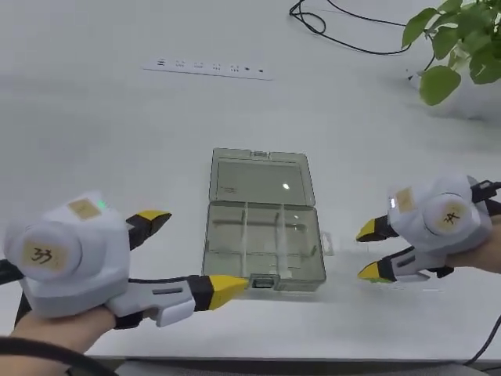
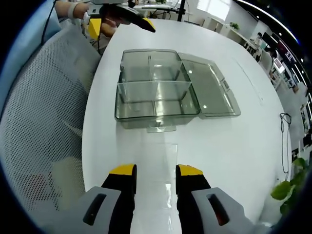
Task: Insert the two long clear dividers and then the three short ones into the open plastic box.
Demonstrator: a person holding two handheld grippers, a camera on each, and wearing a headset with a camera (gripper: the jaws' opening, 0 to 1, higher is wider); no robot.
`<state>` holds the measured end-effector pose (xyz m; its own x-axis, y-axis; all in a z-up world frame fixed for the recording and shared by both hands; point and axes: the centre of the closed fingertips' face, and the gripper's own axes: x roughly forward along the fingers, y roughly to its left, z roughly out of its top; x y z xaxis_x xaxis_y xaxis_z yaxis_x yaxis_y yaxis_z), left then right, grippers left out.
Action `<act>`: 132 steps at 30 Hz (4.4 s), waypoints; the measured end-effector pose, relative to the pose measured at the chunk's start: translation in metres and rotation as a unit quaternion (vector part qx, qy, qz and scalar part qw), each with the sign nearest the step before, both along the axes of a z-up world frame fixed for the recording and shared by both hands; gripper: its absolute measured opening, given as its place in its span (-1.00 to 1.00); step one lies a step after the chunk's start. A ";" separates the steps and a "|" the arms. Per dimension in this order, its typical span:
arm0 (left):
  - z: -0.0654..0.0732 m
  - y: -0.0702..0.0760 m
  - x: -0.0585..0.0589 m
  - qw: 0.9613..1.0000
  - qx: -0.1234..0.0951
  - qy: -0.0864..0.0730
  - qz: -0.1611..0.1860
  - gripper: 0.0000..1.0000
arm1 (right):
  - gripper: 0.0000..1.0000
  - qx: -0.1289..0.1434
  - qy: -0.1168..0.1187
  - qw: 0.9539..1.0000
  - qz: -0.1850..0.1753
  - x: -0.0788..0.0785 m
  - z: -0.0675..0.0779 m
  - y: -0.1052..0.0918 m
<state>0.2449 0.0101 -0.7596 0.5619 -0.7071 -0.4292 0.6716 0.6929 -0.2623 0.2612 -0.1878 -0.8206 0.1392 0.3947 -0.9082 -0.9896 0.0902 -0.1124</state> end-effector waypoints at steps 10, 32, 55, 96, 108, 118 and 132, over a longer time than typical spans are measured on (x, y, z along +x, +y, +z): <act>0.004 -0.024 0.011 0.998 -0.047 0.033 0.004 0.59 | -0.35 0.028 -0.065 0.997 0.028 0.002 0.038 0.028; 0.014 -0.086 0.010 0.968 -0.181 0.175 -0.007 -0.37 | -0.35 0.055 -0.144 0.984 0.088 -0.004 0.079 0.091; 0.016 -0.094 0.004 0.953 -0.213 0.216 -0.012 -1.00 | -0.35 0.050 -0.146 0.982 0.111 -0.009 0.076 0.099; 0.025 -0.085 -0.038 0.968 -0.144 0.074 -0.190 -1.00 | -0.71 0.111 0.176 0.974 0.088 -0.038 0.105 0.100; 0.031 -0.088 -0.045 0.965 -0.135 0.041 -0.219 -1.00 | -0.92 0.078 0.201 0.970 0.111 -0.051 0.103 0.107; 0.035 -0.092 -0.051 0.960 -0.133 0.025 -0.243 -1.00 | -0.94 0.059 0.238 0.962 0.122 -0.063 0.105 0.105; 0.026 -0.088 -0.048 0.964 -0.121 0.047 -0.233 -1.00 | -0.96 0.020 0.223 0.968 0.116 -0.059 0.101 0.112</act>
<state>0.1974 -0.0777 -0.7331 0.1252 -0.9593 -0.2532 0.8603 0.2321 -0.4540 0.2019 -0.0755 -0.7198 -0.3597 0.4038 -0.8412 -0.9330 -0.1440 0.3298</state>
